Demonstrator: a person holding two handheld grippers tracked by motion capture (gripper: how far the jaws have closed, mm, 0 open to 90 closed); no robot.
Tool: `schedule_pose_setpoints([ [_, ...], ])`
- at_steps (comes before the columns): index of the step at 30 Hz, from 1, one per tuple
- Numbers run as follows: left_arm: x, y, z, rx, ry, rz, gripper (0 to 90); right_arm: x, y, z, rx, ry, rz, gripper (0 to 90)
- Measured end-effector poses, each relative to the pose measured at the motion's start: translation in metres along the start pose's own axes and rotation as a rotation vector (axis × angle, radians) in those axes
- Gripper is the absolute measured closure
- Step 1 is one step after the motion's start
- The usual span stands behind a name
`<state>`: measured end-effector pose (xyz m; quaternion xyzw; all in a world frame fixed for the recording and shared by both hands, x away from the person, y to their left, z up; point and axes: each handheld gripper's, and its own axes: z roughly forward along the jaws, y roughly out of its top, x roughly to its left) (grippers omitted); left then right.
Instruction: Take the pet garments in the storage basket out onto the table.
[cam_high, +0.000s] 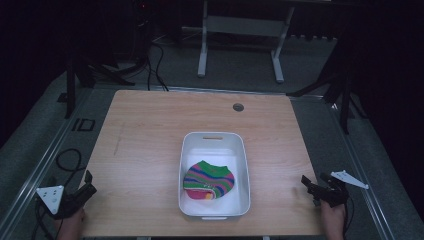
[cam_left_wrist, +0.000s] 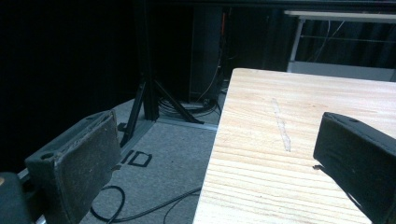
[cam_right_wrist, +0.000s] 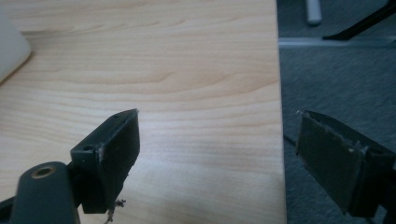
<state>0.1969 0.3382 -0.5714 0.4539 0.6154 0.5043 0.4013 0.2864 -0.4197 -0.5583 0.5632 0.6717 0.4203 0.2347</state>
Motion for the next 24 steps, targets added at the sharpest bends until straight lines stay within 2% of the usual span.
schedule_pose_setpoints([
  [1,0.0,0.0,0.001,-0.002,0.0,-0.012,1.2,-0.001,0.0,0.0,0.006,0.007,0.0,13.6],
  [4,0.0,0.0,0.0,-0.005,0.001,-0.009,1.1,-0.003,0.0,-0.001,0.038,0.031,-0.025,13.6],
  [8,0.0,0.0,0.001,0.002,-0.001,-0.008,1.1,-0.008,0.002,-0.001,0.076,0.111,-0.124,13.7],
  [11,0.001,0.0,0.001,0.004,-0.002,-0.011,1.2,-0.01,0.005,0.0,0.096,0.149,-0.211,15.3],
  [15,0.0,0.0,0.001,0.004,-0.001,-0.008,1.2,-0.014,0.01,0.001,0.135,0.257,-0.271,15.5],
  [16,0.0,0.0,0.001,0.004,-0.001,-0.008,1.2,-0.014,0.01,0.001,0.135,0.257,-0.271,15.5],
  [17,0.0,0.0,0.001,0.004,-0.001,-0.008,1.2,-0.015,0.011,0.001,0.142,0.281,-0.284,15.5],
  [18,0.0,0.0,0.001,0.005,-0.001,-0.007,1.2,-0.014,0.013,0.001,0.162,0.341,-0.305,15.5],
  [19,0.0,0.0,0.001,0.005,0.0,-0.006,1.2,-0.013,0.014,0.001,0.179,0.367,-0.317,15.5],
  [21,0.0,0.0,0.001,0.003,0.0,-0.005,1.2,-0.009,0.015,0.002,0.218,0.406,-0.353,15.5],
  [24,0.0,0.0,0.001,0.001,-0.004,-0.001,1.2,-0.001,0.016,0.004,0.283,0.458,-0.378,15.4],
])
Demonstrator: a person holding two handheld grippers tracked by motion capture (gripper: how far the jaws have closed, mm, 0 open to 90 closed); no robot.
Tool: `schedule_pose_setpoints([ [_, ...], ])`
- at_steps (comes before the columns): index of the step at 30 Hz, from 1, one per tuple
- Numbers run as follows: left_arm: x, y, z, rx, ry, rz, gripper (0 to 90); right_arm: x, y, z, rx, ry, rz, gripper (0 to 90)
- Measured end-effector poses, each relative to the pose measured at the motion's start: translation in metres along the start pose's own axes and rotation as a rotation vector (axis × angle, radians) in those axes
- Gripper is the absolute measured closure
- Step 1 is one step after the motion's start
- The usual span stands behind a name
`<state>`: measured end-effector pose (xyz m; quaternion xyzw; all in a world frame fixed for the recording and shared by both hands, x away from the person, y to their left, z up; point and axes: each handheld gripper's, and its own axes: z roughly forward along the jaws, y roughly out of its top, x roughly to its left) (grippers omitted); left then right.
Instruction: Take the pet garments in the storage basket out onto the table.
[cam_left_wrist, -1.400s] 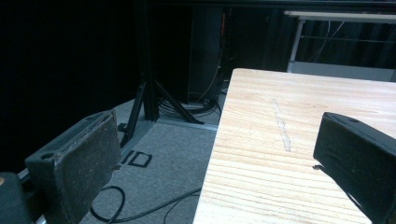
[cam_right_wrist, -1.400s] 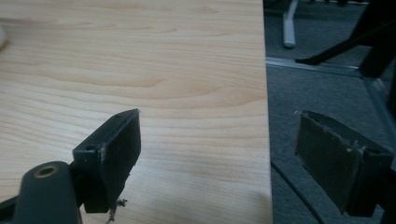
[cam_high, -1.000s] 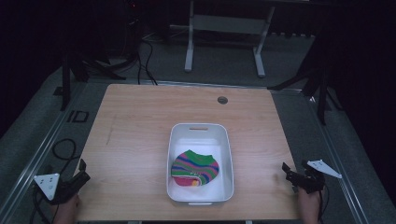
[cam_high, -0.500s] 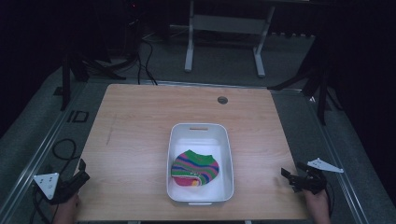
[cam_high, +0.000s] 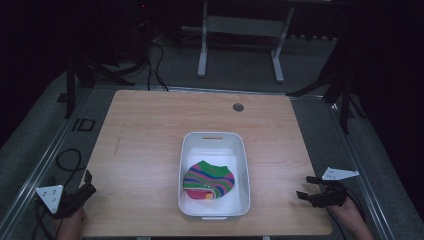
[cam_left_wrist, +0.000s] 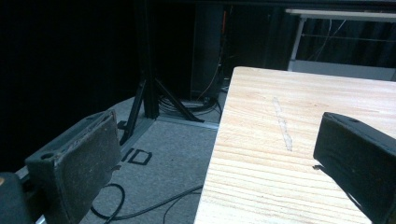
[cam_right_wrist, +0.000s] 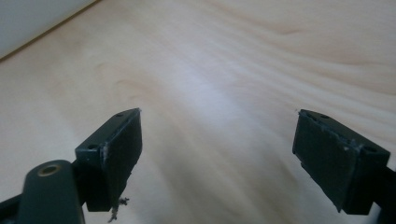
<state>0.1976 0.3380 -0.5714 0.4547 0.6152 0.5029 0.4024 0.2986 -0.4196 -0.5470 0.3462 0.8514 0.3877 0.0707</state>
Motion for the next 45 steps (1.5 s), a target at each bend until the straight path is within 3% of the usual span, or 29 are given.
schedule_pose_setpoints([
  [4,-0.001,0.0,0.0,0.0,-0.005,0.006,1.2,0.005,0.006,0.005,0.063,0.076,0.025,13.2],
  [7,0.0,0.0,0.0,0.0,-0.006,0.002,1.2,0.009,0.012,0.007,0.067,0.081,0.007,13.2],
  [11,0.0,0.0,0.0,0.0,-0.006,0.003,1.2,0.018,0.019,0.01,0.091,0.07,-0.066,13.0],
  [18,0.0,0.0,0.0,0.0,-0.008,0.003,1.2,0.033,0.027,0.019,0.143,0.104,-0.19,13.5],
  [26,0.0,0.0,0.0,0.001,-0.008,0.003,1.2,0.046,0.043,0.022,0.184,0.136,-0.261,13.8],
  [41,-0.001,0.0,0.0,0.0,-0.008,0.006,1.2,0.067,0.081,0.017,0.236,0.175,-0.296,13.4],
  [45,-0.001,0.0,0.0,-0.002,-0.009,0.006,1.2,0.073,0.092,0.015,0.22,0.175,-0.296,13.3],
])
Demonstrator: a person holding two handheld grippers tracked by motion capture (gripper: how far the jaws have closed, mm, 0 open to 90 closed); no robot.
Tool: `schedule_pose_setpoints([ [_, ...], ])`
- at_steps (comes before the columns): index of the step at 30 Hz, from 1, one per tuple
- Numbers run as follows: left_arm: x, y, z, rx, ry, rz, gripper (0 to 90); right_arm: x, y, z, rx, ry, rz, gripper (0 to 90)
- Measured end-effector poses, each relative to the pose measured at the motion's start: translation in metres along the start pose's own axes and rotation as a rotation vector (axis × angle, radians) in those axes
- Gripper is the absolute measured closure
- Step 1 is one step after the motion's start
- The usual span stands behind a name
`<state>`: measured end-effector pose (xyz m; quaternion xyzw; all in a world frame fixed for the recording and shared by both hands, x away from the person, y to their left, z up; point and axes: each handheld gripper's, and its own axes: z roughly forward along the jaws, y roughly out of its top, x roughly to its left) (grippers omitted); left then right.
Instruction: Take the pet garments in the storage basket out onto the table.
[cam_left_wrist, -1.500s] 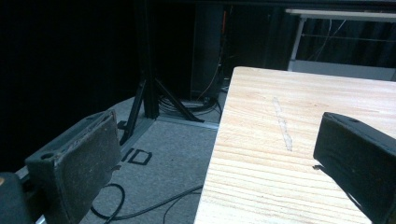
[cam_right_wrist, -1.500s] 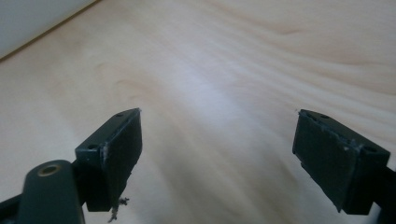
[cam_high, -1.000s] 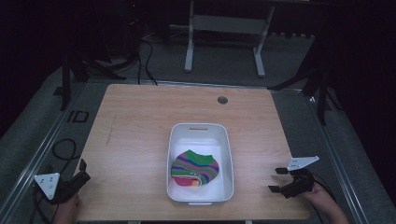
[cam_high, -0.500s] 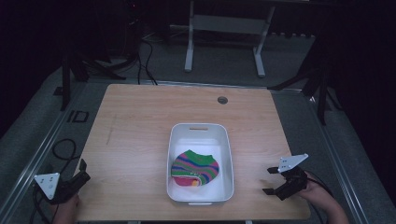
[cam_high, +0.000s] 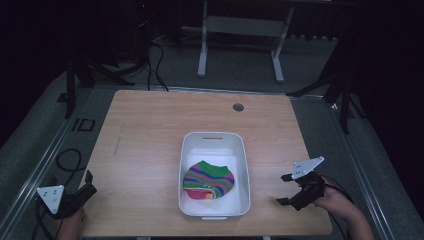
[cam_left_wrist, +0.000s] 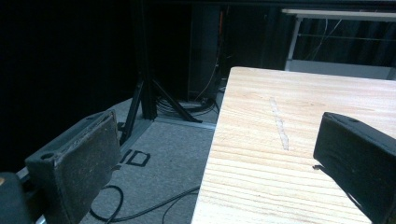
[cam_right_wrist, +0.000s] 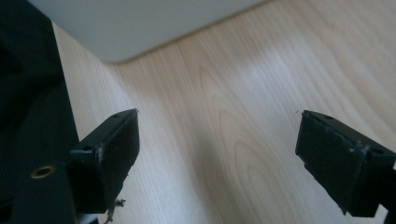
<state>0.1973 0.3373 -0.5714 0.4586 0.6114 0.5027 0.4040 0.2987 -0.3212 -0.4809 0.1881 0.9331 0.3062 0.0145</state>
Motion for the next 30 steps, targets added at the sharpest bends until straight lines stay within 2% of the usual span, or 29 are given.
schedule_pose_setpoints([
  [3,0.0,0.0,0.0,0.001,-0.001,0.0,1.2,0.003,0.01,-0.003,0.002,0.01,-0.009,12.9],
  [8,0.0,0.0,0.0,0.0,-0.001,0.0,1.1,0.012,0.028,-0.009,0.01,-0.006,-0.083,11.0],
  [10,0.0,0.0,0.0,0.002,-0.003,0.002,1.1,0.013,0.036,-0.011,-0.005,-0.002,-0.068,11.0],
  [14,0.001,0.0,0.0,0.001,-0.005,0.001,1.2,0.015,0.048,-0.014,-0.018,-0.014,-0.082,11.0],
  [15,0.0,0.0,0.0,0.001,-0.006,0.001,1.2,0.018,0.057,-0.014,-0.013,-0.023,-0.094,11.0],
  [25,0.001,0.0,0.0,0.0,-0.009,0.002,1.1,0.026,0.091,-0.006,0.021,-0.003,-0.158,12.7],
  [27,0.001,0.0,0.0,-0.001,-0.009,0.003,1.2,0.03,0.102,-0.001,0.023,0.0,-0.189,12.7],
  [30,0.001,0.0,0.0,-0.002,-0.012,0.003,1.1,0.032,0.11,0.005,0.031,0.011,-0.202,12.8],
])
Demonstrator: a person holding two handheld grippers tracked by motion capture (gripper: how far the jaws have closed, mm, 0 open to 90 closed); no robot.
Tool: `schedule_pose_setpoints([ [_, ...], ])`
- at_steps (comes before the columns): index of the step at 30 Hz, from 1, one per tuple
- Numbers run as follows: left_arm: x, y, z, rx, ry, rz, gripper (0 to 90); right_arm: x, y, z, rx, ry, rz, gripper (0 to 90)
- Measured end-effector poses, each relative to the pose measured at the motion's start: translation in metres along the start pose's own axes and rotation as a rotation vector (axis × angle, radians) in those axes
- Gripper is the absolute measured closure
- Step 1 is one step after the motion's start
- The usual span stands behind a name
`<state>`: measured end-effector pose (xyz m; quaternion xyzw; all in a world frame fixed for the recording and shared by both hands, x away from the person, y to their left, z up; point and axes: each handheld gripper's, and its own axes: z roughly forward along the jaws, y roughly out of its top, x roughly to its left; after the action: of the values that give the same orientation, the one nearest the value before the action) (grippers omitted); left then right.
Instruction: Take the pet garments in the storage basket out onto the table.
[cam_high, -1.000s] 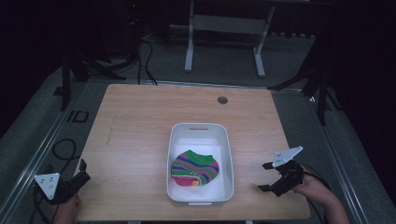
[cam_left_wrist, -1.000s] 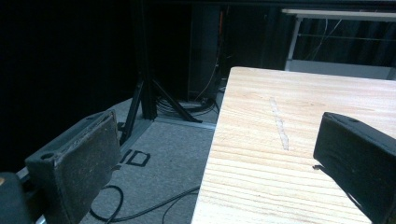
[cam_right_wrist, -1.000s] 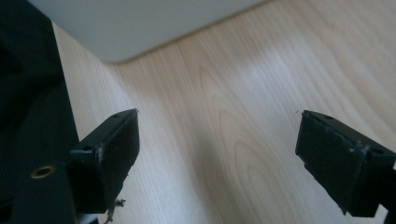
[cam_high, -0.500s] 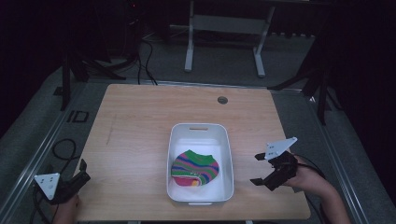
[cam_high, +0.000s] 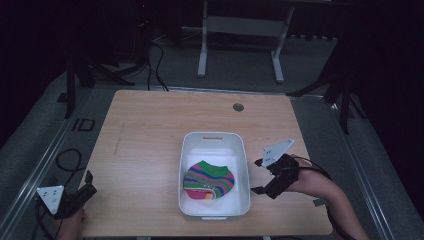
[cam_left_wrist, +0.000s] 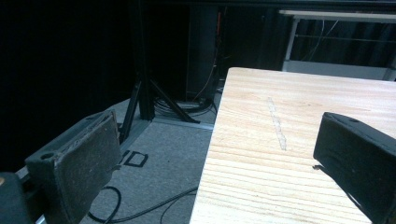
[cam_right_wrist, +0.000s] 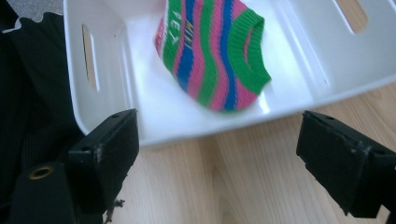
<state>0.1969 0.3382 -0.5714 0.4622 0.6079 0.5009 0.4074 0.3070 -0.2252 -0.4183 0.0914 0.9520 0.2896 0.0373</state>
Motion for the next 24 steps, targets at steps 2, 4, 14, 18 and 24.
schedule_pose_setpoints([
  [2,0.0,0.0,0.0,0.0,-0.001,-0.001,1.2,0.0,0.004,0.003,0.002,0.006,-0.002,12.8],
  [4,0.0,0.0,0.0,0.001,-0.002,0.0,1.2,0.0,0.013,0.01,0.023,0.02,-0.022,13.2],
  [14,0.0,0.0,0.0,-0.001,-0.008,0.0,1.2,0.001,0.04,0.039,0.06,0.065,-0.074,13.9],
  [18,0.0,0.0,0.0,-0.003,-0.01,-0.002,1.1,0.002,0.05,0.053,0.073,0.091,-0.092,14.5],
  [24,0.001,0.0,0.0,-0.002,-0.013,-0.005,1.2,0.006,0.067,0.073,0.094,0.13,-0.129,16.2],
])
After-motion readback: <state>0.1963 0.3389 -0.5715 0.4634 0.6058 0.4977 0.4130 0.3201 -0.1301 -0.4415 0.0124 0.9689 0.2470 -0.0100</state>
